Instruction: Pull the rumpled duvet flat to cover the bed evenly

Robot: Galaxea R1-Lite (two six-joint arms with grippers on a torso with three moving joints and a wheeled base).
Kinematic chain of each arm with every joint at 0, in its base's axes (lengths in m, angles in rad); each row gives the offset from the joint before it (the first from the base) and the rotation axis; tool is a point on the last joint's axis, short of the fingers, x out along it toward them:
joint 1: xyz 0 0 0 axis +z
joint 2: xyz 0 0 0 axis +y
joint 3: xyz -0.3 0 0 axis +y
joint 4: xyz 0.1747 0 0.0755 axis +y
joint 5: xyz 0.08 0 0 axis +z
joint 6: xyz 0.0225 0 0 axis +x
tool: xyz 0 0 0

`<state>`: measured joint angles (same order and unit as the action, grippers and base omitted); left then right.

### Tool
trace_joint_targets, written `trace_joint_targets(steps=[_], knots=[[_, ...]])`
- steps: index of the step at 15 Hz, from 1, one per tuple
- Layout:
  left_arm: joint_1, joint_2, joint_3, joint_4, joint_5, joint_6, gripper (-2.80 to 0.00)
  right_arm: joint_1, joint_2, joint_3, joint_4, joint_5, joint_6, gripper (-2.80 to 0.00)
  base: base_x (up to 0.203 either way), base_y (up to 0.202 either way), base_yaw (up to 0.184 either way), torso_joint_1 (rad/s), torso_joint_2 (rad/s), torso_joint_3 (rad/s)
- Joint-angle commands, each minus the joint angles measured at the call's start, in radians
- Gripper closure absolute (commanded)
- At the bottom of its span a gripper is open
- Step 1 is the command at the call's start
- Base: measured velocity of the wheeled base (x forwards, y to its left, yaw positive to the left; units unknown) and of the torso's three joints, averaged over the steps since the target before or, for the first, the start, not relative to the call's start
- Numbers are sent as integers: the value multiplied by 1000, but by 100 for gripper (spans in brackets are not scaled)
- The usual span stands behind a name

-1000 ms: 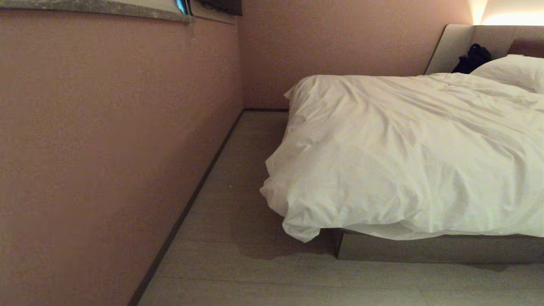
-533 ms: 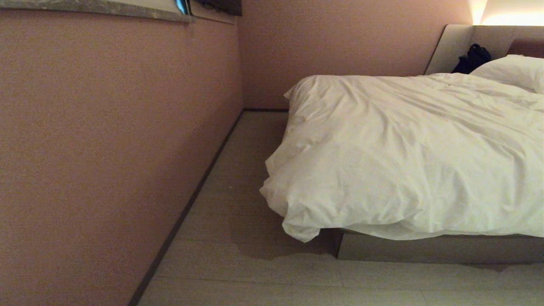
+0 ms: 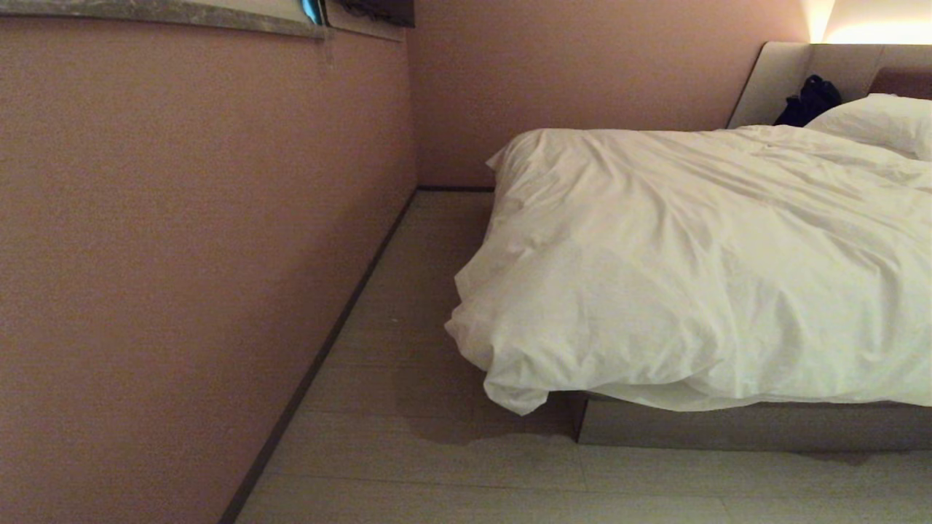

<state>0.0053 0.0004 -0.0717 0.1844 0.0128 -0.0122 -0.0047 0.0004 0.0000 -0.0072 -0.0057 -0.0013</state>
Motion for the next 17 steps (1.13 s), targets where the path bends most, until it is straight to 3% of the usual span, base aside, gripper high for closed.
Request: trace_joint_targets(steps=[1,17], knots=[[1,0,0,1,0,0,0,0,0,0,0,0,0,0,0,0,0,0,0,0],[1,0,0,1,0,0,0,0,0,0,0,0,-2,0,0,0,0,0,0,0]])
